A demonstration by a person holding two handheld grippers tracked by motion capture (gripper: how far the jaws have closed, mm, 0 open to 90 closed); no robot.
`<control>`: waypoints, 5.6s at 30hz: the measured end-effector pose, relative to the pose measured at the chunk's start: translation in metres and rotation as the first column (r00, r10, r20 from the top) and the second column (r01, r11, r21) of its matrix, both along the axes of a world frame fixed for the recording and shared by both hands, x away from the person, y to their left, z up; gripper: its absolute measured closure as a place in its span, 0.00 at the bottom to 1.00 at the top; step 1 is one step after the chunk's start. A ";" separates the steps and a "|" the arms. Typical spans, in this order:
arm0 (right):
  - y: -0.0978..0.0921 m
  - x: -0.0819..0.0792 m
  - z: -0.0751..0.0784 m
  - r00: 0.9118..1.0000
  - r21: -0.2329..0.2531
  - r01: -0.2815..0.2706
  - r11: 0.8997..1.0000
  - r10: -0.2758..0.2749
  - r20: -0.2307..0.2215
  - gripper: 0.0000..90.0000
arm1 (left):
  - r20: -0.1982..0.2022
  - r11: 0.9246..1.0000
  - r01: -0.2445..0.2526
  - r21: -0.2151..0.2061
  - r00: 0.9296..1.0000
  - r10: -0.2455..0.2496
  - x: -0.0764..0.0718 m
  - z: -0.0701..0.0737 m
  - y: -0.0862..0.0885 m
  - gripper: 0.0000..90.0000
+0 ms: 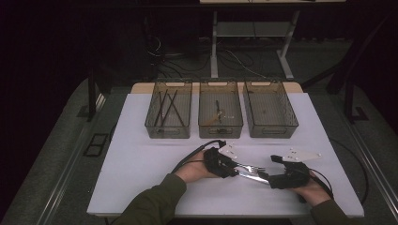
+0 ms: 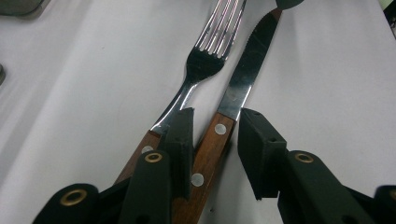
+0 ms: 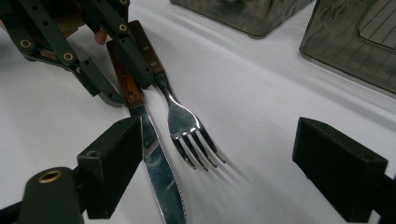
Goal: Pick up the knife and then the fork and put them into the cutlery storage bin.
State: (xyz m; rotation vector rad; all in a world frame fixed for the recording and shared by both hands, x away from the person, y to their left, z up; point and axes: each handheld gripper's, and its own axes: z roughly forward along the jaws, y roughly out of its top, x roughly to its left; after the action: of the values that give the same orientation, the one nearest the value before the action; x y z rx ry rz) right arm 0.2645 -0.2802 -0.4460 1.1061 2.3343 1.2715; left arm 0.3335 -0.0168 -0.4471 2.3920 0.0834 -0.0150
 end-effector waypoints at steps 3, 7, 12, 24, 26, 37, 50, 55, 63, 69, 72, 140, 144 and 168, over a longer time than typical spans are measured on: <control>0.000 0.000 0.000 1.000 0.001 0.000 1.000 0.000 0.001 0.18 | -0.012 1.000 0.005 0.004 1.000 -0.005 0.000 0.000 0.001 0.75; -0.001 0.000 0.001 1.000 0.001 0.000 1.000 0.000 0.004 0.18 | -0.016 1.000 0.016 -0.003 1.000 -0.016 0.001 -0.001 0.003 0.80; -0.001 0.000 0.000 1.000 0.002 0.000 1.000 0.000 0.001 0.18 | -0.009 0.999 0.043 -0.012 0.999 -0.043 0.002 -0.002 0.004 0.85; -0.004 0.000 0.005 0.999 0.009 -0.009 1.000 0.009 0.031 0.18 | 0.002 0.995 0.092 -0.025 0.996 -0.092 -0.005 0.007 0.007 0.85; -0.005 0.000 0.009 0.999 0.013 -0.030 0.999 0.030 0.028 0.18 | -0.006 0.994 0.102 -0.029 0.995 -0.102 -0.007 0.010 0.008 0.85; -0.002 -0.004 0.028 0.998 0.019 -0.068 0.998 0.068 -0.016 0.18 | 0.029 1.000 -0.027 -0.015 0.999 0.028 -0.015 0.022 0.023 0.85; 0.021 0.016 0.040 0.988 0.223 -0.024 0.975 0.057 -0.144 0.35 | 0.071 0.924 -0.328 -0.197 0.935 0.348 -0.027 0.047 0.043 0.85; 0.039 0.029 0.042 0.981 0.336 -0.016 0.942 0.080 -0.176 0.47 | 0.072 0.908 -0.343 -0.240 0.927 0.369 -0.030 0.050 0.043 0.85; 0.055 0.046 0.036 0.974 0.417 0.025 0.909 0.072 -0.214 0.60 | 0.091 0.893 -0.356 -0.274 0.915 0.393 -0.030 0.053 0.046 0.85; 0.061 0.051 0.034 0.974 0.474 0.022 0.880 0.087 -0.208 0.75 | 0.088 0.886 -0.363 -0.287 0.911 0.402 -0.029 0.054 0.046 0.85; 0.062 0.052 0.034 0.977 0.489 0.020 0.872 0.086 -0.194 0.83 | 0.091 0.885 -0.364 -0.289 0.910 0.404 -0.029 0.053 0.045 0.85; -0.068 0.166 0.138 0.950 -0.239 0.267 0.933 -0.297 -0.099 0.99 | -0.071 0.831 -0.492 -0.260 0.868 0.492 -0.053 0.016 0.178 0.00; -0.063 0.175 0.125 0.942 -0.282 0.245 0.927 -0.297 -0.158 0.99 | -0.073 0.834 -0.488 -0.258 0.870 0.487 -0.053 0.017 0.178 0.00; -0.051 0.189 0.079 0.946 -0.093 0.290 0.953 -0.300 -0.120 0.50 | -0.073 0.851 -0.463 -0.248 0.885 0.460 -0.053 0.017 0.174 0.01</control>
State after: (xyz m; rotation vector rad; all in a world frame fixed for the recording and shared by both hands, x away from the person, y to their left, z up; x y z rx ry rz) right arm 0.4532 -0.3314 -0.3668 1.4894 2.1785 1.0223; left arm 0.2803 0.1573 -0.4304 2.0536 0.6248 0.1783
